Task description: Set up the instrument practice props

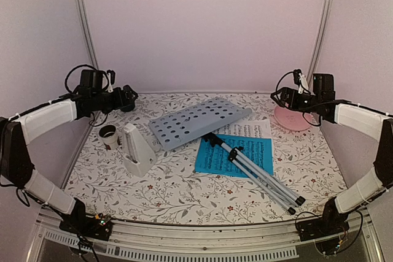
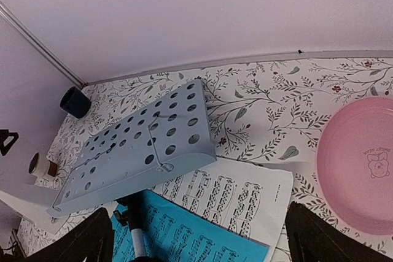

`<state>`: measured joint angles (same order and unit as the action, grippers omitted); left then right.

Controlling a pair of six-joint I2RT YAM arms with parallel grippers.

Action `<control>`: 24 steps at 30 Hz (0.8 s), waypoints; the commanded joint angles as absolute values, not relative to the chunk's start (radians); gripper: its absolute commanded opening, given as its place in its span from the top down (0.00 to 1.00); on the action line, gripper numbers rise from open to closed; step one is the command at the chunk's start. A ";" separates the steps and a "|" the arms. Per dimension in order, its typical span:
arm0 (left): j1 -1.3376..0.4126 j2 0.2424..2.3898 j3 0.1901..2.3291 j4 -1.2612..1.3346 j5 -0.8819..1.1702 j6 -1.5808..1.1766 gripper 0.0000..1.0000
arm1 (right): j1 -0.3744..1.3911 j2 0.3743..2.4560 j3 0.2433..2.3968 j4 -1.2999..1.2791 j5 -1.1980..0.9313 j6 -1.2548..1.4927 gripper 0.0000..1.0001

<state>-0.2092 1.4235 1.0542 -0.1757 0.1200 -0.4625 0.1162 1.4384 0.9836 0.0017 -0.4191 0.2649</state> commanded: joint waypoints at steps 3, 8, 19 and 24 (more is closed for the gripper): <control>-0.126 1.454 1.074 -0.032 0.345 -0.527 0.01 | 0.123 1.455 1.020 0.013 -0.354 0.285 0.01; -0.207 1.502 1.168 -0.044 0.473 -0.387 0.01 | 0.098 1.477 1.015 0.065 -0.478 0.288 0.01; -0.545 1.824 1.564 -0.380 0.547 -0.065 0.04 | 0.086 1.471 1.017 0.073 -0.595 0.203 0.01; -0.609 1.928 1.648 -0.485 0.553 -0.001 0.10 | 0.085 1.429 0.997 0.072 -0.621 0.181 0.01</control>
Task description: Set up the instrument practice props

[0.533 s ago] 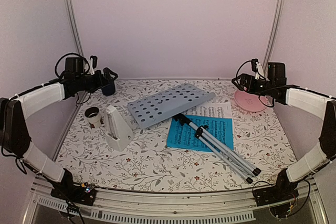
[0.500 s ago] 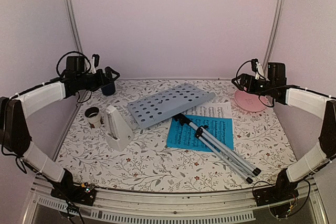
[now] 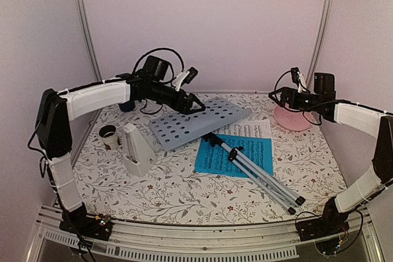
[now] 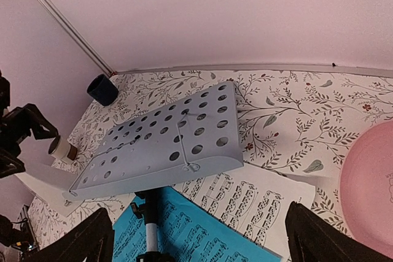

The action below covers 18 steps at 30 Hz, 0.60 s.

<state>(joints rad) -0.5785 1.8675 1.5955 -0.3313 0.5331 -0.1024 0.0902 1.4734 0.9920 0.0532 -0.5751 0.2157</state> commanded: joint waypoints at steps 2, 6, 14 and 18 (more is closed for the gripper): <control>-0.615 1.954 1.662 -0.500 0.583 0.005 0.16 | 0.085 1.417 0.987 0.078 -0.650 0.178 0.01; -0.635 2.050 1.730 -0.543 0.594 0.006 0.30 | 0.085 1.400 0.968 0.092 -0.703 0.181 0.01; -0.655 2.179 1.881 -0.646 0.509 0.017 0.39 | 0.087 1.386 0.948 0.120 -0.773 0.205 0.01; -0.671 2.221 1.923 -0.678 0.503 0.033 0.47 | 0.089 1.381 0.929 0.140 -0.786 0.219 0.01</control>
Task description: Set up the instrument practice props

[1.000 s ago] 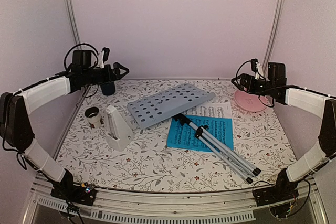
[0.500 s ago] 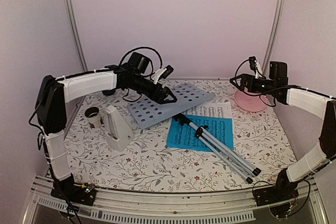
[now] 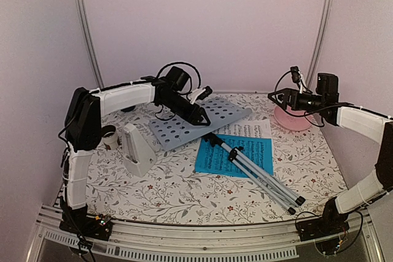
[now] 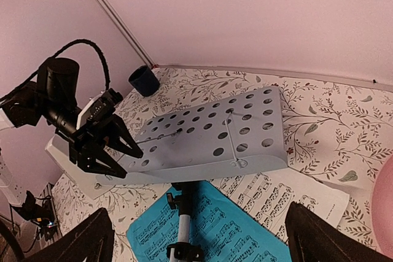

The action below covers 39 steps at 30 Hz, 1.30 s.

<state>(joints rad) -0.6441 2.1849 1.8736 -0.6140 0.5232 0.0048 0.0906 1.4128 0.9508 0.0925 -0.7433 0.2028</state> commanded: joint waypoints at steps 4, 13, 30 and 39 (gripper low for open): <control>-0.687 2.252 1.932 -0.693 0.496 0.043 0.55 | 0.089 1.385 0.918 0.144 -0.794 0.221 0.01; -0.708 2.287 1.934 -0.698 0.494 0.043 0.69 | 0.090 1.382 0.889 0.187 -0.806 0.253 0.01; -0.717 2.335 1.997 -0.746 0.449 0.033 1.00 | 0.090 1.375 0.887 0.178 -0.800 0.254 0.01; -0.732 2.283 2.042 -0.769 0.374 0.032 1.00 | 0.090 1.354 0.867 0.178 -0.804 0.250 0.01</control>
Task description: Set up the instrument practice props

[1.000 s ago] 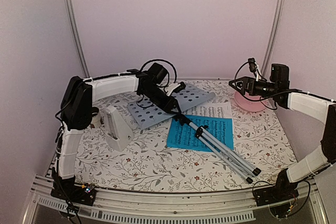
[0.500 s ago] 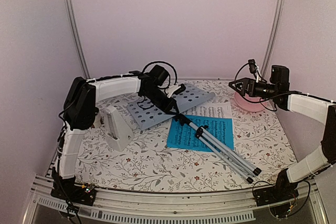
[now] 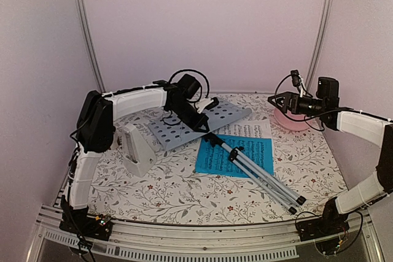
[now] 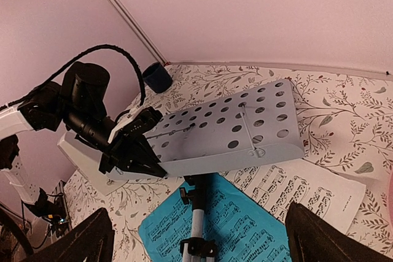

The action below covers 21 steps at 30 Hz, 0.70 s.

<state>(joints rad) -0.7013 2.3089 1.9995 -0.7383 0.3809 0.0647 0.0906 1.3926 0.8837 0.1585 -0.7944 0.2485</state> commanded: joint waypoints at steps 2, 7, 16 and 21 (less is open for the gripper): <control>-0.740 2.249 2.057 -0.768 0.326 0.050 1.00 | 0.090 1.343 0.862 0.177 -0.802 0.249 0.01; -0.753 2.162 2.105 -0.736 0.197 0.128 1.00 | 0.090 1.305 0.844 0.173 -0.786 0.247 0.01; -0.776 2.085 2.254 -0.728 0.083 0.237 1.00 | 0.090 1.210 0.809 0.172 -0.774 0.263 0.01; -0.831 2.006 2.267 -0.663 0.012 0.319 1.00 | 0.091 1.155 0.801 0.167 -0.773 0.268 0.01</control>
<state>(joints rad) -0.7761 2.2158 2.1754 -0.8806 0.0948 0.1997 0.0906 1.2053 0.8120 0.1577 -0.7792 0.2550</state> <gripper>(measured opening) 0.011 0.990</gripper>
